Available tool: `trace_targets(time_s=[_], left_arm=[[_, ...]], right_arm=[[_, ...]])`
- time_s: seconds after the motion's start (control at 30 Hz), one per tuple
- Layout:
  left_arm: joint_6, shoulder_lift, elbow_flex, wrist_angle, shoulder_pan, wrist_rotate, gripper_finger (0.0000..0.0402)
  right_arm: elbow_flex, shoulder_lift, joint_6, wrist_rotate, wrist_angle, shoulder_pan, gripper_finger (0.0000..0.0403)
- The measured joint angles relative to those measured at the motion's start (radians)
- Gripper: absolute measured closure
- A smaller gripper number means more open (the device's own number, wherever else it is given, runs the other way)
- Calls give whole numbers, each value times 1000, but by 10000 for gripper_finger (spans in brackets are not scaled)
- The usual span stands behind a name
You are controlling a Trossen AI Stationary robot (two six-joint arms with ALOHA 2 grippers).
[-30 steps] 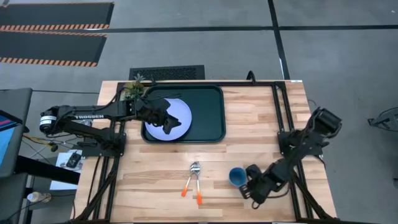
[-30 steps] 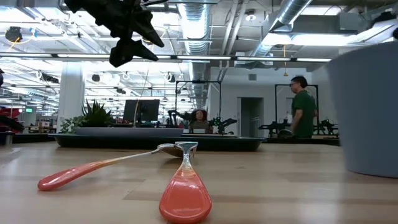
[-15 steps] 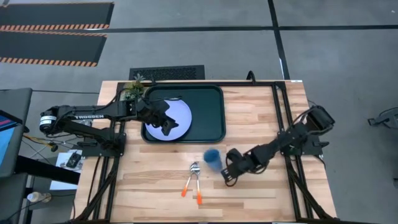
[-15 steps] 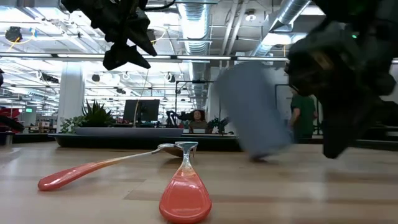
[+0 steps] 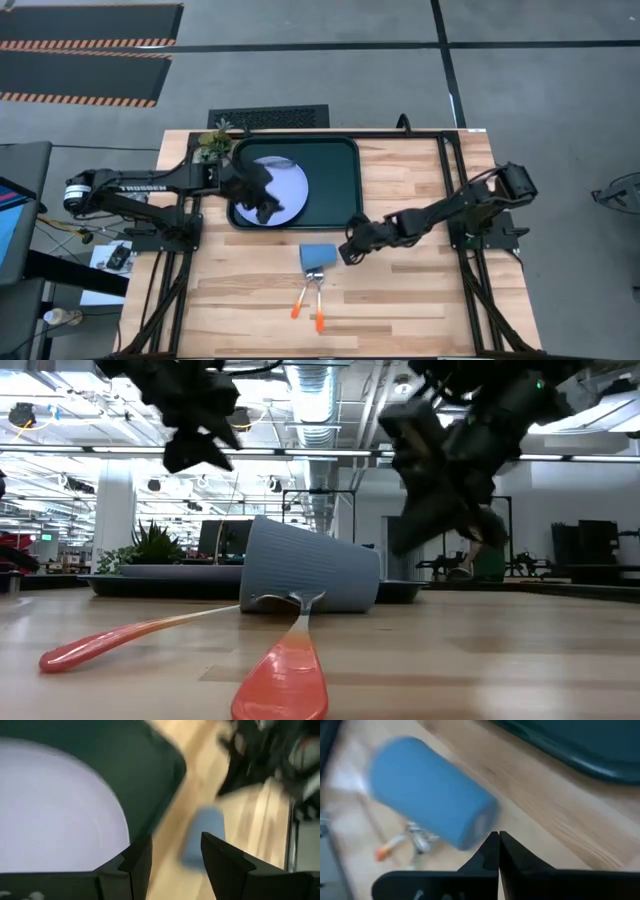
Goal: Pick and place plate/cup/fork/spoon on tray
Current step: Place the blue cup on the light blue plate on the dark green tray
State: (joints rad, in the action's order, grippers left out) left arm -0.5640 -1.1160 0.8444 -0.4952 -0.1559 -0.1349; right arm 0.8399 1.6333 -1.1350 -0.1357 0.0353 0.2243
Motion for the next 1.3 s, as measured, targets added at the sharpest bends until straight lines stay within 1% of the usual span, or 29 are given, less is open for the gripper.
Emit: trace_targets(time_s=[0.07,0.13,0.2,0.27,0.33,0.43,0.47,0.5,0.53,0.57,0.67,0.73,0.83,0.9,1.0,1.1,1.2,1.3], left_arm=[[5,0,-1,-93,66,0,247],[12,0,-26,-123,155,26,247],[4,0,-63,-119,252,67,247],[5,0,-99,-41,343,127,247],[6,0,-142,69,414,247,247],[3,0,-219,267,474,504,247],[25,0,-250,347,484,571,247],[68,-3,-284,420,487,606,247],[113,-14,-317,485,485,610,246],[148,-28,-349,545,479,586,245],[217,-80,-422,717,468,463,230],[306,-125,-450,810,470,420,215],[431,-202,-458,942,470,409,187],[479,-253,-451,1019,465,408,168],[493,-342,-423,1055,459,406,143],[516,-436,-385,1082,457,408,131],[535,-516,-346,1089,454,419,133],[538,-573,-305,1095,446,429,155]], right_arm=[[0,-28,9,0,18,-2,384],[0,-54,19,1,14,-2,383],[0,-73,19,1,12,4,384],[0,-79,17,-2,12,20,385],[0,-76,0,-1,15,42,386],[1,-62,-18,-4,3,73,386],[1,-51,-26,-8,-2,82,385],[0,-44,-35,-16,10,90,384],[-1,-38,-43,-20,13,95,383],[-1,-31,-50,-21,-3,100,381],[0,-7,-69,-22,-24,113,379],[-1,-6,-70,-23,-26,122,380],[1,4,-71,-25,-38,123,384],[-1,4,-72,-25,-39,123,386],[1,6,-71,-26,-60,121,386],[0,8,-71,-26,-63,122,381],[0,8,-71,-26,-75,123,378],[0,8,-70,-26,-78,123,378]])
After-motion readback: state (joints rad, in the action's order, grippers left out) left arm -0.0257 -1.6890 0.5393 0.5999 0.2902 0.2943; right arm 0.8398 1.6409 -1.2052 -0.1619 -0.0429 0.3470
